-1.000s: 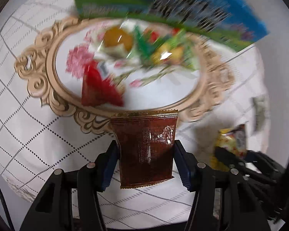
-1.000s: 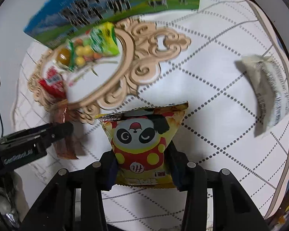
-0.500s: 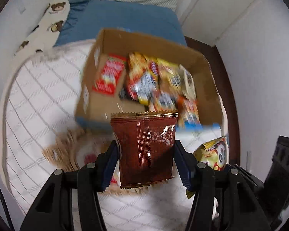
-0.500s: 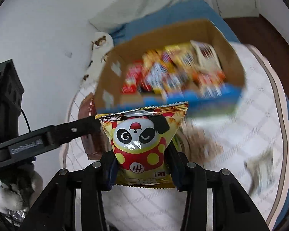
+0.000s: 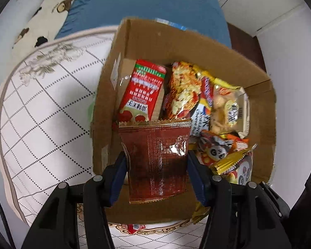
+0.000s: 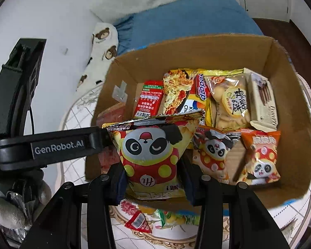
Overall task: Organize snacks
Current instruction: 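Carry both snacks into the cardboard box and open both tools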
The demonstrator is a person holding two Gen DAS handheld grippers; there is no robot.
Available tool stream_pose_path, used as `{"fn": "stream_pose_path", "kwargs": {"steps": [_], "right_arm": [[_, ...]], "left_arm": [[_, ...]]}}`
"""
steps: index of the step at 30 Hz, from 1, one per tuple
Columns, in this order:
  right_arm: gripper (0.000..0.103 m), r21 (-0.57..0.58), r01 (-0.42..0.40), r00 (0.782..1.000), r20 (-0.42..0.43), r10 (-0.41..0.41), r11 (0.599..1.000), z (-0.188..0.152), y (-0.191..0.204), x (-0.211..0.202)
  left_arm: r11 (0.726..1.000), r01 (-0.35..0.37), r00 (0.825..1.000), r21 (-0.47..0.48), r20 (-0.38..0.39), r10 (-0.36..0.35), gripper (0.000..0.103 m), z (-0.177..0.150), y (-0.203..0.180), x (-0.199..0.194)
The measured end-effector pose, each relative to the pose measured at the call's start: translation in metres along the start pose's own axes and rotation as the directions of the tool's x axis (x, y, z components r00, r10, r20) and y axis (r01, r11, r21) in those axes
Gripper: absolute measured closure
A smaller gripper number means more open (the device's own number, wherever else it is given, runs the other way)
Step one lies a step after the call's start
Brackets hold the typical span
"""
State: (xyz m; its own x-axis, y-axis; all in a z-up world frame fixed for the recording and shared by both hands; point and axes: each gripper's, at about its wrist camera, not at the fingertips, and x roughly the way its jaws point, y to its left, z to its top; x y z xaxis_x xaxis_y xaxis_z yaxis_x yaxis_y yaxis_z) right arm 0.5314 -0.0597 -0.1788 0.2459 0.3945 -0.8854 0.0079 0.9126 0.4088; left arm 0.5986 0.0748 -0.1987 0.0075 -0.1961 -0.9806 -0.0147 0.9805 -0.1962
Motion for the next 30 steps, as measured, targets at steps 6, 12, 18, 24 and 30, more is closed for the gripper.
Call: {"fn": "stream_pose_path", "kwargs": {"steps": [6,12,18,24,30], "right_arm": [[0.011,0.003,0.037,0.997,-0.071,-0.036,0.999,0.002,-0.009,0.03],[0.011,-0.002,0.09,0.993,-0.076,-0.09,0.996,0.004,-0.017,0.03],[0.011,-0.005,0.157,0.987,-0.041,-0.157,0.988,0.0,-0.029,0.013],[0.011,0.018,0.22,0.975,-0.019,-0.219,0.975,-0.007,-0.052,-0.005],[0.003,0.009,0.299,0.953,0.043,-0.299,0.954,-0.017,-0.062,-0.03]], "left_arm": [[1.0,0.012,1.0,-0.013,-0.029,-0.012,0.043,-0.003,0.008,0.016],[0.999,-0.02,1.0,0.028,-0.004,0.02,0.034,-0.006,-0.002,0.016],[0.998,-0.048,0.998,0.038,0.051,0.046,0.034,-0.012,-0.007,0.007],[0.996,-0.071,0.99,0.053,0.125,0.064,0.024,-0.027,-0.015,-0.002],[0.992,-0.095,0.973,0.083,0.217,0.075,0.022,-0.05,-0.029,-0.015]]}}
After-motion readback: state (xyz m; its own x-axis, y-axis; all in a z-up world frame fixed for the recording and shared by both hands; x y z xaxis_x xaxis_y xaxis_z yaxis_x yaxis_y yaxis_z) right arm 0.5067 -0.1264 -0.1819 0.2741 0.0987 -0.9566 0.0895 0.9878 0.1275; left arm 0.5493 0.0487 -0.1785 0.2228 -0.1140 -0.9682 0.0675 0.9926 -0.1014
